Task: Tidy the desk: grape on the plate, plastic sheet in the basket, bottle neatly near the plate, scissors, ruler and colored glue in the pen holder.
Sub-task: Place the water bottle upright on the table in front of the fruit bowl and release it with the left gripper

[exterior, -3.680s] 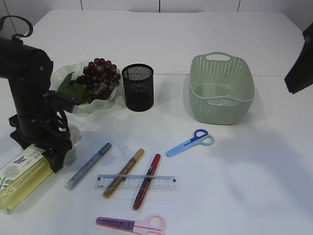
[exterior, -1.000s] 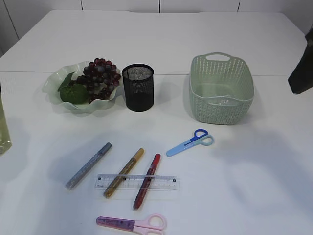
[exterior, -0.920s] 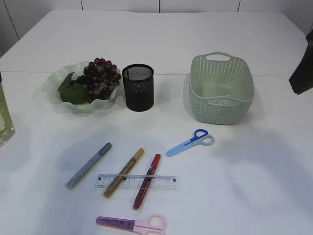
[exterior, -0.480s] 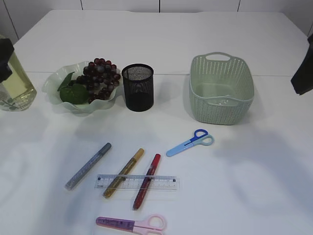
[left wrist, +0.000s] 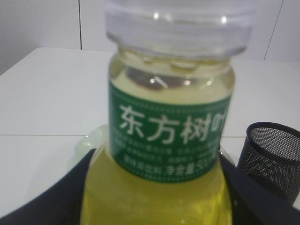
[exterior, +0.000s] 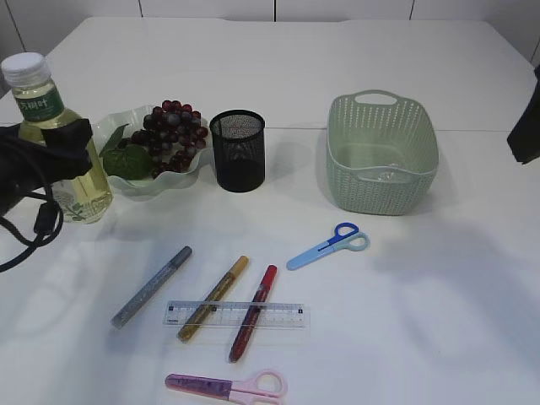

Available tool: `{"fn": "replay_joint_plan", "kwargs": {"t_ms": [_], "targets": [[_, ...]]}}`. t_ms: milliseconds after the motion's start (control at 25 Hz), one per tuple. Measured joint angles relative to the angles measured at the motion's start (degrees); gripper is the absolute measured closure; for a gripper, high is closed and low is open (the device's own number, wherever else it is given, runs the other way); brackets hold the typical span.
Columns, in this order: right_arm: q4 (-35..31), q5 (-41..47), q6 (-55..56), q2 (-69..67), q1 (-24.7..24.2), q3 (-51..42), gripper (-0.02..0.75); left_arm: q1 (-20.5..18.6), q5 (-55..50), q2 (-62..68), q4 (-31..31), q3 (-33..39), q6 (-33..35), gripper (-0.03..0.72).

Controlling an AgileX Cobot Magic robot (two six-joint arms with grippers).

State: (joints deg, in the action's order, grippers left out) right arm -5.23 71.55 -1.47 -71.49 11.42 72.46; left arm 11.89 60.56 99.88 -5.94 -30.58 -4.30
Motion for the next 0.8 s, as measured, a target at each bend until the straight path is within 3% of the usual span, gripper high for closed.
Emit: {"fn": "replay_joint_plan", "kwargs": {"t_ms": [320,800], "targets": [[0.82,0.00,-0.03,0.00,0.00,0.00,0.217,0.00,0.36,7.94,2.36,-6.37,-0.23,0.241],[1.31,0.00,-0.14,0.00,0.00,0.00,0.217,0.00,0.47,12.10,2.65,-6.94,-0.40,0.241]]}}
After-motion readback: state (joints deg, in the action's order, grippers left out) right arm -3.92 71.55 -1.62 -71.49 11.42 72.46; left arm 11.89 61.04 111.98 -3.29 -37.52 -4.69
